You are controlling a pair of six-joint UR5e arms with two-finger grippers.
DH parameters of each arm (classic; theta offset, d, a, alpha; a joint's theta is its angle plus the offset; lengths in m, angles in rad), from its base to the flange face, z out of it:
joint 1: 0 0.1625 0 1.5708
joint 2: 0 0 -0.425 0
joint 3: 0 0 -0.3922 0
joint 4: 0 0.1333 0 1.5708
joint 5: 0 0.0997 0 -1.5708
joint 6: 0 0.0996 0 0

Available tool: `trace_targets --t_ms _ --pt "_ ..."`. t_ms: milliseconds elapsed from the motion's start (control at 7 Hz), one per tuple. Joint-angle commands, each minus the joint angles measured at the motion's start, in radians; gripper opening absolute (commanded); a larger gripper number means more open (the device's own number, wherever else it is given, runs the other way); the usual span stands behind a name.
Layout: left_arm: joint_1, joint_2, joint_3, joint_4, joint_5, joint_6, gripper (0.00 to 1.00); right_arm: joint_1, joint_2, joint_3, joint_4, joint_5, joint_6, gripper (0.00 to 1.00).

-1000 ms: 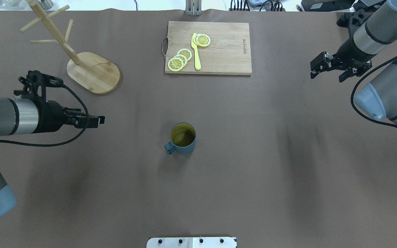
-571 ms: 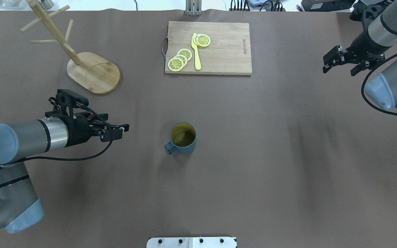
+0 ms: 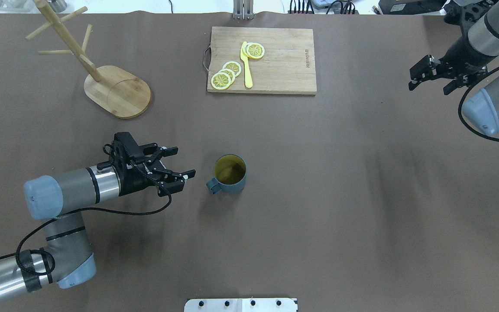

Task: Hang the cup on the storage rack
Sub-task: 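Move the left gripper to the mug handle and grasp it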

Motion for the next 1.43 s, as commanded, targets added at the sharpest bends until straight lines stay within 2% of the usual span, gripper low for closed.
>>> trace_targets --t_ms 0,571,857,1286 --pt "0.005 0.007 -0.006 -0.002 -0.085 0.037 0.90 0.000 -0.005 -0.003 0.000 0.000 0.000 1.00" --pt "0.037 -0.020 0.013 0.029 -0.065 0.067 0.88 -0.002 -0.010 -0.003 0.000 0.009 0.000 1.00" --pt "0.083 -0.033 0.013 0.049 0.022 0.069 0.88 -0.002 -0.011 -0.003 0.003 0.011 0.000 1.00" --pt "0.106 -0.077 0.056 0.079 0.059 0.069 0.85 -0.002 -0.014 -0.002 0.003 0.016 -0.001 1.00"
